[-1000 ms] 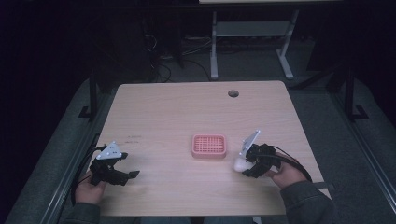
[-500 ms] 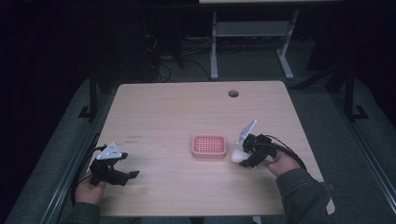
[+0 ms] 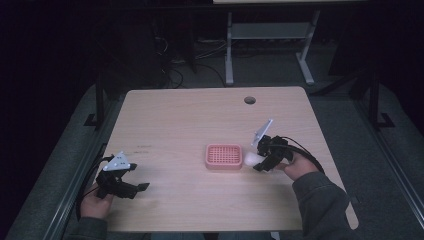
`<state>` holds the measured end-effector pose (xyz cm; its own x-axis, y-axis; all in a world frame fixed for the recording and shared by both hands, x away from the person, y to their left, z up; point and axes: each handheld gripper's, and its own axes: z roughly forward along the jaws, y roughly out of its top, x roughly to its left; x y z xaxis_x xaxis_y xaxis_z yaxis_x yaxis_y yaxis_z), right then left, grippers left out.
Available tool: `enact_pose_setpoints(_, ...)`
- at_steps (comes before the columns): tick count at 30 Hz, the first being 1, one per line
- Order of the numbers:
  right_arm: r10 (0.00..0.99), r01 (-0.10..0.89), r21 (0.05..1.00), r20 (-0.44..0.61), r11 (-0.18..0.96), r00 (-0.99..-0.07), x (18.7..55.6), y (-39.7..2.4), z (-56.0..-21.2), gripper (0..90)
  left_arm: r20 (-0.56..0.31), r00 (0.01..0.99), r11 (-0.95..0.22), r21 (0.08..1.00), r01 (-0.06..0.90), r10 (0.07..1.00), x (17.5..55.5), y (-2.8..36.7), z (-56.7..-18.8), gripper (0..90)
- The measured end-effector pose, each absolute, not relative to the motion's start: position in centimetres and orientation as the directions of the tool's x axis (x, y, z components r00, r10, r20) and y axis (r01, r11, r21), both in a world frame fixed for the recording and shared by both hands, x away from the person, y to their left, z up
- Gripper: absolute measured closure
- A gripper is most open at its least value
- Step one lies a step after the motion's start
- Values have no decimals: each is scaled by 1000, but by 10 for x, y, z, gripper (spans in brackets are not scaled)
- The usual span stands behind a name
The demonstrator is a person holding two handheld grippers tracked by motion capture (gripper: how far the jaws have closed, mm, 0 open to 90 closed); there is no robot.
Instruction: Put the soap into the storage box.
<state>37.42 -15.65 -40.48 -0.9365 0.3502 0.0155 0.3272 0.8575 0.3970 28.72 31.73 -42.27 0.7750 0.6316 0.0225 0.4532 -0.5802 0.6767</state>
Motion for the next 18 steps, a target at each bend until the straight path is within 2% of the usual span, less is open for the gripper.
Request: enact_pose_setpoints(18,340,326,388,34,862,-940,388,-146,-403,493,24,774,-579,679,451,632,287,318,-422,149)
